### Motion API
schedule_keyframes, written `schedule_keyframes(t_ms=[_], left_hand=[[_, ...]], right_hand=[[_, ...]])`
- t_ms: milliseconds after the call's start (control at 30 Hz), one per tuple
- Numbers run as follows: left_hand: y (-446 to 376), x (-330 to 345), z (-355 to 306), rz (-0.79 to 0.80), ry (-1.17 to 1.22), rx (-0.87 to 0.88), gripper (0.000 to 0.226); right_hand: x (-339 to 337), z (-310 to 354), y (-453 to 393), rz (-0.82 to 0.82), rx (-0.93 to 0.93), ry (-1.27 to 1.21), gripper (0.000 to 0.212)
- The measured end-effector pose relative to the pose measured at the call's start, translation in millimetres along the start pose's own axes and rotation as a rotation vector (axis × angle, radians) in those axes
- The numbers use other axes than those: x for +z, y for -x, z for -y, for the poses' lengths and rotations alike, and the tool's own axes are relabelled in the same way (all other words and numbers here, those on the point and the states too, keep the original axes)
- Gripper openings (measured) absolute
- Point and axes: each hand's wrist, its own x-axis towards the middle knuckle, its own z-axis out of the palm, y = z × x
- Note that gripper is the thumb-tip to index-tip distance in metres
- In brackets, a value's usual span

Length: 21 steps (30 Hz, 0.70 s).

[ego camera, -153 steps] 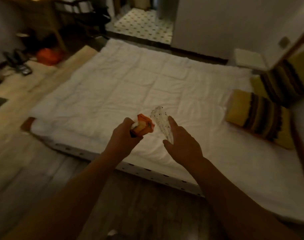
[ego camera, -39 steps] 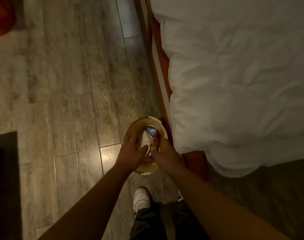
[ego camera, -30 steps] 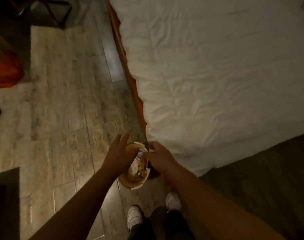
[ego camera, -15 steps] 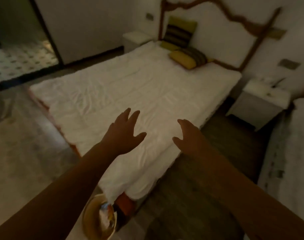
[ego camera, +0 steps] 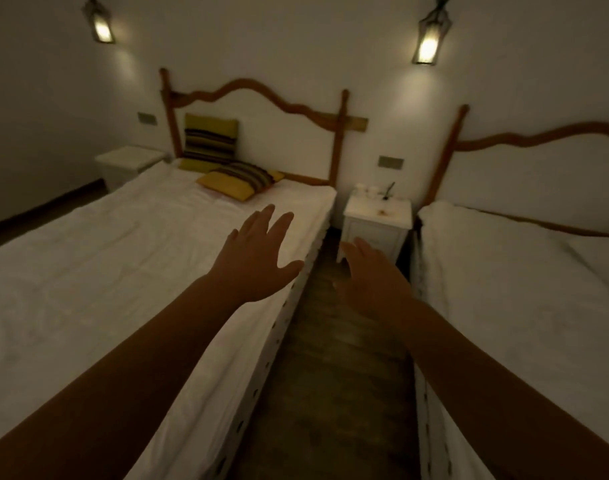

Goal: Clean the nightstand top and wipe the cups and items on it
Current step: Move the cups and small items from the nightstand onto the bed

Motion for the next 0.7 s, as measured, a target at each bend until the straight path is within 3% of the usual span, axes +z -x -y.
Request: schedule_keyframes(t_ms=[267,700], left_hand=[[-91.2,33.9,-42.4,0.068,0.024,0.123,0.088],[-292.5,104.1,2.5,0.147,-0.049,0.269,0.089]], right_hand=[[-28.7,-79.8,-45.3,0.042,0.169,0.039,0.082],[-13.3,-126.9,-221.0,-0.037,0.304,0.073,0.086]])
